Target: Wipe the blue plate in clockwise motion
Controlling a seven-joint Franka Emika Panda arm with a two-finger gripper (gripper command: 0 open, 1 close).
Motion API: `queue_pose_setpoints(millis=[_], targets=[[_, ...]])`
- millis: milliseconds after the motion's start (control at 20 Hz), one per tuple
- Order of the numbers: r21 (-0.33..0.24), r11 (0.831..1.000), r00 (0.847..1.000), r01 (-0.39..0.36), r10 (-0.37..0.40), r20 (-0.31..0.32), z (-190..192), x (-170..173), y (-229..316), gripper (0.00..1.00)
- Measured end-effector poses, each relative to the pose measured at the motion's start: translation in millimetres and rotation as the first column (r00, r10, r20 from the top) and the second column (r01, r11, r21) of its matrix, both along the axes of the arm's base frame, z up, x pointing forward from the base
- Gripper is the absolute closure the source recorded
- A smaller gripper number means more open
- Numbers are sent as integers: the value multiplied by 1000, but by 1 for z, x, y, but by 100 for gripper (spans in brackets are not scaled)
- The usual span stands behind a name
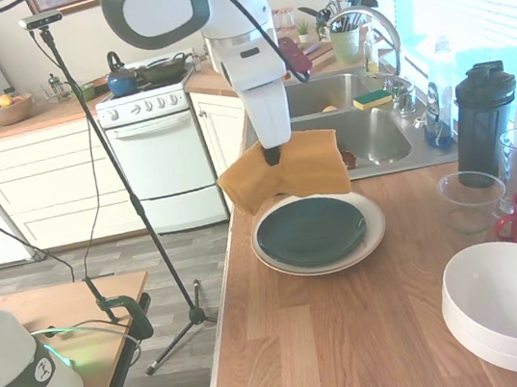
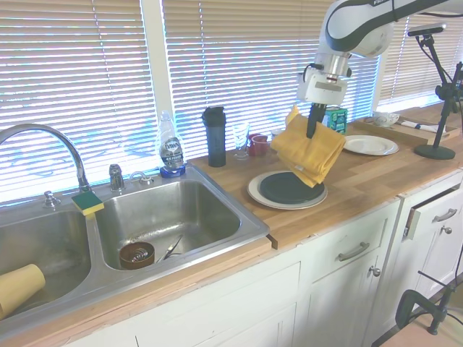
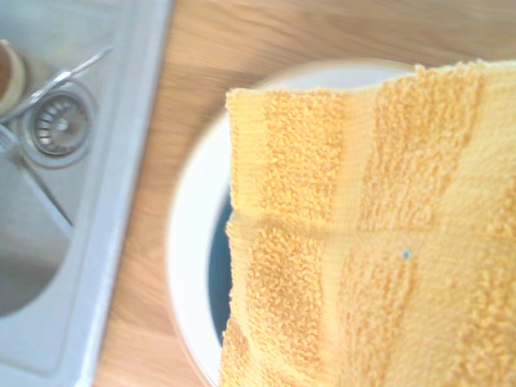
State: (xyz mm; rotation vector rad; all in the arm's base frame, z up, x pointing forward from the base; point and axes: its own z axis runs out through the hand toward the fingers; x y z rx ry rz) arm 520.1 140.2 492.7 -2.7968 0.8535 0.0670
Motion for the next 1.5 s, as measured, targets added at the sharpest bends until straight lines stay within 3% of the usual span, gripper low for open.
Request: queue_pose_setpoints(millis=[600,1150,1500], targets=[[20,999,995,-31,33,-91,-84,36,38,100],[-67,998,993,-19,11,-117,-139,58,18,100],[-82,996,994,19,-28,-102,-148,90,10,100]])
